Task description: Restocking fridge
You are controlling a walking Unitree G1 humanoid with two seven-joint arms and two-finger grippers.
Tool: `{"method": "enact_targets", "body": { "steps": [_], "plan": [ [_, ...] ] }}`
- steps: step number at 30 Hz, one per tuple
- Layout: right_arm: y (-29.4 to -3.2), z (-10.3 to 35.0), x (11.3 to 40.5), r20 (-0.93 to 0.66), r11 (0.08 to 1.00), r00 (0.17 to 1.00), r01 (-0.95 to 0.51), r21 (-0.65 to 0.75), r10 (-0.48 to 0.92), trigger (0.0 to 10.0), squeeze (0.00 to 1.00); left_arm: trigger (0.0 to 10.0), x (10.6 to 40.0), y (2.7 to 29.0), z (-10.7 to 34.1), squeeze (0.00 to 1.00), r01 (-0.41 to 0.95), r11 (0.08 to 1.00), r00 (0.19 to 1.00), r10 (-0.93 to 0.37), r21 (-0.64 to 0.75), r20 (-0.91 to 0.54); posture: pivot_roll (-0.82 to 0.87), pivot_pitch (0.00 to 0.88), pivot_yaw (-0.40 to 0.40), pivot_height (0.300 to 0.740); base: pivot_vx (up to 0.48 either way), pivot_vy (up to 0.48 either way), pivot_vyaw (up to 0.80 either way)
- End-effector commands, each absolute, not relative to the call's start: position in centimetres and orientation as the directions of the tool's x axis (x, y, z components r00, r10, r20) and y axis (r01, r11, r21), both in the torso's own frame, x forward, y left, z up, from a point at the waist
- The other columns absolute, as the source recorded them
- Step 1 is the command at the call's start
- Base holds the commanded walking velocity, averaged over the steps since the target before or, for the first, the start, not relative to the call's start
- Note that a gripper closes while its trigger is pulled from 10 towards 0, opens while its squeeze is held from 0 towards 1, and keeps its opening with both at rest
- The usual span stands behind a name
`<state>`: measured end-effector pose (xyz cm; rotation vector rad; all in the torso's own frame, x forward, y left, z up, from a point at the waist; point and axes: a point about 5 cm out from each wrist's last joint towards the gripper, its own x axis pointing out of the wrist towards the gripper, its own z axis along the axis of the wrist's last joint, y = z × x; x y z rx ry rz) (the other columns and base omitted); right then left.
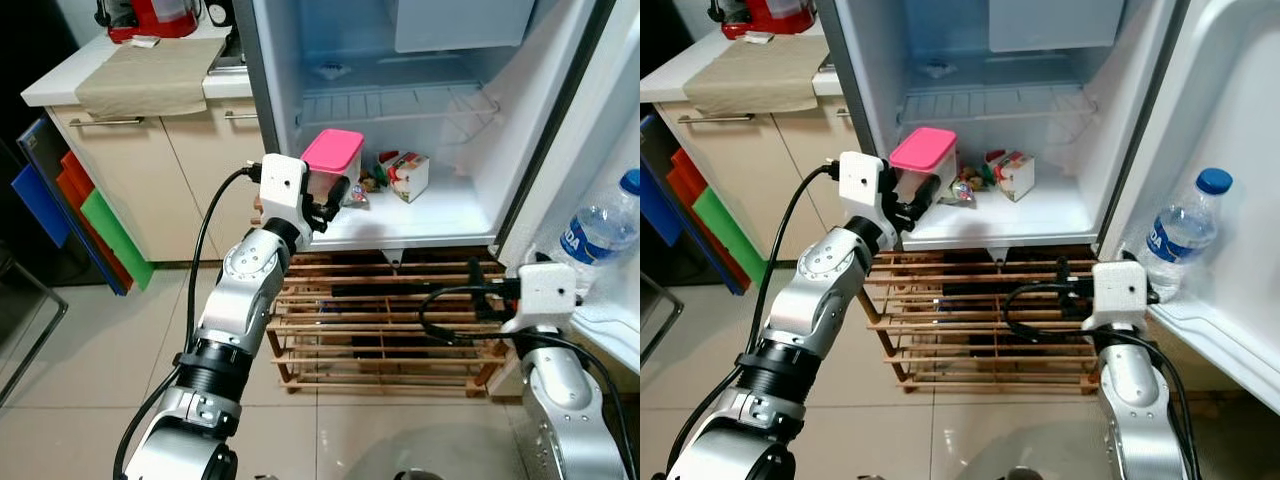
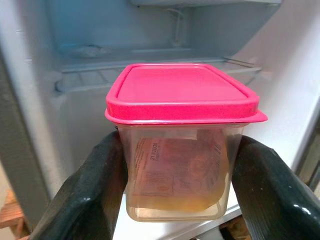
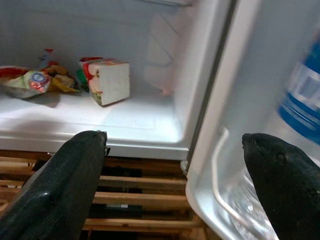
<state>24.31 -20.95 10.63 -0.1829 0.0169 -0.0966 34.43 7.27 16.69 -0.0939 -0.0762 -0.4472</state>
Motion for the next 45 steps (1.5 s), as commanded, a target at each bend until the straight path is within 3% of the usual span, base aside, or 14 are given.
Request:
{"method": "enact_targets", "body": {
  "steps": [1,3,6,9,12,19,26,30,35,39,42,45],
  "plan": [
    [-20.2,11.3,24.7,0.01,0.989,0.997,0.083,-0.122,-0.083,10.0,0.0,10.0,34.8,7.6,17.0,0.0,0.392,0.916,0.918,-0.382,-0.087,0.105,-0.14,0.0,0.113,0.736,0.0,0.0,0.0],
    [-20.1,11.3,24.7,0.012,0.99,0.997,0.082,-0.113,-0.081,10.0,0.0,10.0,34.9,7.7,16.9,0.0,0.385,0.918,0.921,-0.376,-0.093,0.103,-0.14,0.0,0.113,0.736,0.0,0.0,0.0],
    [-18.7,12.2,25.4,0.048,0.997,0.996,0.07,0.022,-0.071,10.0,0.0,10.0,34.9,6.4,16.9,0.0,0.383,0.915,0.923,-0.372,-0.126,0.102,-0.14,0.0,0.113,0.736,0.0,0.0,0.0],
    [-17.3,12.8,25.5,0.075,1.0,0.997,-0.001,0.01,0.0,10.0,0.0,10.0,34.6,5.9,17.0,0.0,0.417,0.904,0.907,-0.406,-0.094,0.112,-0.15,0.0,0.118,0.736,0.0,0.0,0.0],
    [-16.9,12.3,23.7,0.06,0.999,0.998,-0.035,-0.04,0.038,10.0,0.0,10.0,33.0,7.3,16.4,0.0,0.458,0.889,0.882,-0.455,-0.004,0.122,-0.15,0.0,0.117,0.736,0.0,0.0,0.0],
    [-18.2,11.1,17.7,0.014,0.994,1.0,0.028,-0.108,-0.027,10.0,0.0,10.0,24.5,12.6,13.7,0.0,0.541,0.793,0.817,-0.575,0.278,0.049,-0.14,0.0,0.098,0.736,0.0,0.0,0.0],
    [-18.3,11.5,19.6,0.044,0.995,0.998,0.039,-0.095,-0.035,10.0,0.0,10.0,25.4,12.4,14.8,0.0,0.462,0.873,0.869,-0.481,0.154,0.117,-0.12,0.0,0.078,0.736,0.0,0.0,0.0],
    [-18.0,11.5,21.1,0.046,0.994,0.999,0.009,-0.11,-0.004,10.0,0.0,10.0,26.6,12.3,14.8,0.0,0.422,0.905,0.9,-0.425,0.051,0.1,-0.12,0.0,0.078,0.736,0.0,0.0,-0.8],
    [-18.0,11.9,22.3,0.068,0.993,0.998,0.006,-0.115,0.002,10.0,0.0,10.0,27.9,11.6,14.4,0.0,0.386,0.922,0.92,-0.387,0.029,0.061,-0.13,0.0,0.08,0.736,0.0,0.0,-0.33],
    [-18.4,12.1,22.9,0.072,0.998,0.996,0.056,-0.03,-0.054,10.0,0.0,10.0,28.4,12.7,13.4,0.0,0.277,0.948,0.961,-0.277,-0.156,0.022,-0.13,0.0,0.085,0.736,0.0,0.0,0.0],
    [-18.9,11.7,22.6,0.05,0.996,0.995,0.083,0.034,-0.084,10.0,0.0,10.0,28.0,14.8,12.9,0.0,0.197,0.97,0.98,-0.197,-0.143,0.014,-0.14,0.0,0.074,0.736,0.0,0.0,0.0],
    [-19.5,10.6,22.1,0.009,0.99,0.994,0.11,0.093,-0.112,10.0,0.0,10.0,26.8,16.4,12.6,0.0,0.173,0.984,0.984,-0.172,-0.032,0.038,-0.13,0.0,0.06,0.736,0.0,0.0,0.0]
  ]
}}
